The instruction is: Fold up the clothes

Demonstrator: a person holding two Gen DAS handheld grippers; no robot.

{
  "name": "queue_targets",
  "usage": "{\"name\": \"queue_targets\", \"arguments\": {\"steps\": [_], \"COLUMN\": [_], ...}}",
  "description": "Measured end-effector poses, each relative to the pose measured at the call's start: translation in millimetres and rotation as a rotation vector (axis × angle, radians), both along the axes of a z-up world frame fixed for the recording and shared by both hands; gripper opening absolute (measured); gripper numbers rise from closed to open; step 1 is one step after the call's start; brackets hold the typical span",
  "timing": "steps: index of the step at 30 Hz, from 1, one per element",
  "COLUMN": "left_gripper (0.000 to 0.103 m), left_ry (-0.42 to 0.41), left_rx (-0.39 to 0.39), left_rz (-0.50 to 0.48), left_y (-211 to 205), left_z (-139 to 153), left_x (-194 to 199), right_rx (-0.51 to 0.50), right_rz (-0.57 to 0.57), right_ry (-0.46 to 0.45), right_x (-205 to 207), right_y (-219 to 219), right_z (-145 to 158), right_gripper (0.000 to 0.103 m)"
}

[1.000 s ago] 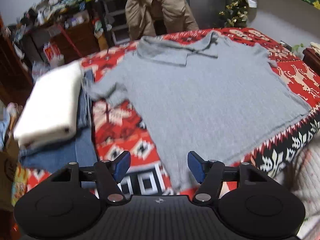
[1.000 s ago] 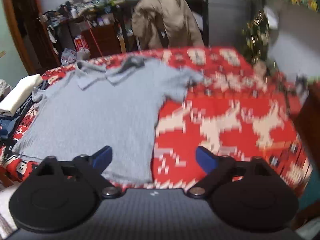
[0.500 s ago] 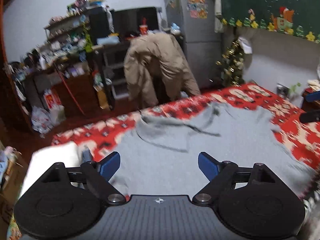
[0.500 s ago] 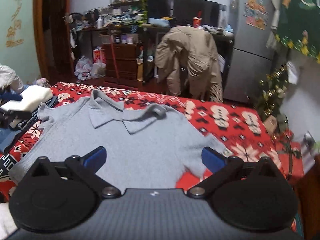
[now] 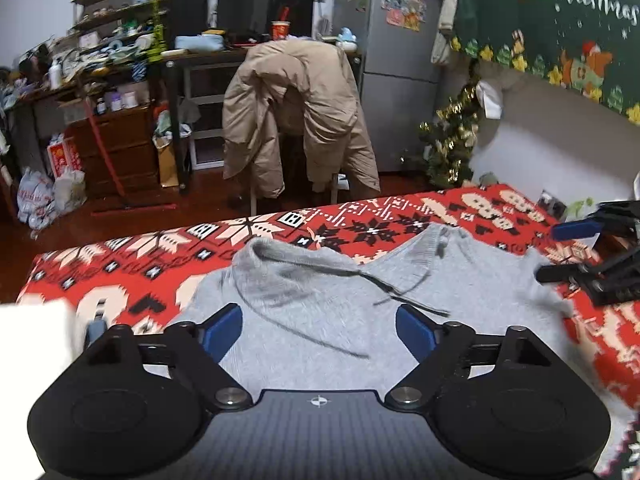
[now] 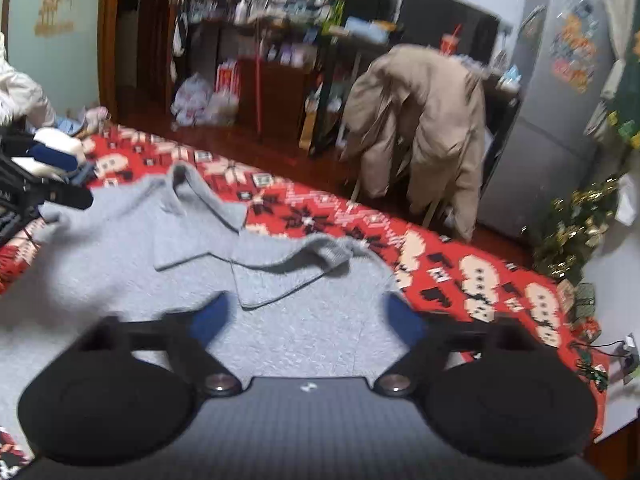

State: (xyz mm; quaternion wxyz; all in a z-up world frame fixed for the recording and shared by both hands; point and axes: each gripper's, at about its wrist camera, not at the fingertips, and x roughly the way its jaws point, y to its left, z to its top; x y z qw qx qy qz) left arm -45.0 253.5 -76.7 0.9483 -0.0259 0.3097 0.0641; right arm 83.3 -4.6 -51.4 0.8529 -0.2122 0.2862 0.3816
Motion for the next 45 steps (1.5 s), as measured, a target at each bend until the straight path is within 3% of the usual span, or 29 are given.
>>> {"name": "queue_targets", "arguments": {"steps": [1, 2, 5, 8, 16, 25, 30, 37, 43, 45], "left_gripper": [0.069, 0.057, 0.033, 0.026, 0.025, 0.026, 0.026, 0.029, 0.029, 0.034], "left_ry": [0.010, 0.024, 0.068, 0.098, 0.110, 0.093, 0.091, 0.121, 0.171, 0.183], "left_rx": [0.022, 0.030, 0.044, 0.060, 0.080, 0.107, 0.144, 0.290, 0.412, 0.447], "left_rz": [-0.003, -0.006, -0.009, 0.003, 0.004, 0.003, -0.020, -0.186, -0.339, -0.387], "left_y": [1.4, 4.3, 14.7, 25.6, 43.3, 44.9, 53.6, 58.9, 53.4, 50.4], "left_z": [-3.5, -7.6, -19.7, -29.7, -36.8, -31.1, -25.8, -24.9, -31.7, -34.7], "left_x": [8.3, 16.2, 38.1, 54.0, 81.5, 100.6, 98.8, 84.7, 85.0, 87.9], "right_rx": [-0.002, -0.005, -0.014, -0.027, 0.007, -0.028, -0.058, -0.265, -0.332, -0.323], "right_rz": [0.002, 0.005, 0.013, 0.022, 0.051, -0.036, 0.070, 0.352, 0.439, 0.458], "right_ry": [0.012, 0.025, 0.057, 0.073, 0.098, 0.124, 0.072, -0.097, -0.163, -0.154], "right_x": [10.1, 20.3, 50.2, 77.9, 127.0, 179.7, 169.2, 143.5, 145.7, 151.2], "right_y": [5.1, 10.1, 25.5, 40.8, 71.0, 95.1, 87.5, 75.0, 90.7, 95.2], "right_z": [-6.6, -13.2, -32.9, -51.5, -59.5, -55.8, -43.6, -62.6, -74.8, -75.6], "right_gripper": [0.035, 0.033, 0.032, 0.032, 0.030, 0.032, 0.043, 0.041, 0.039, 0.040]}}
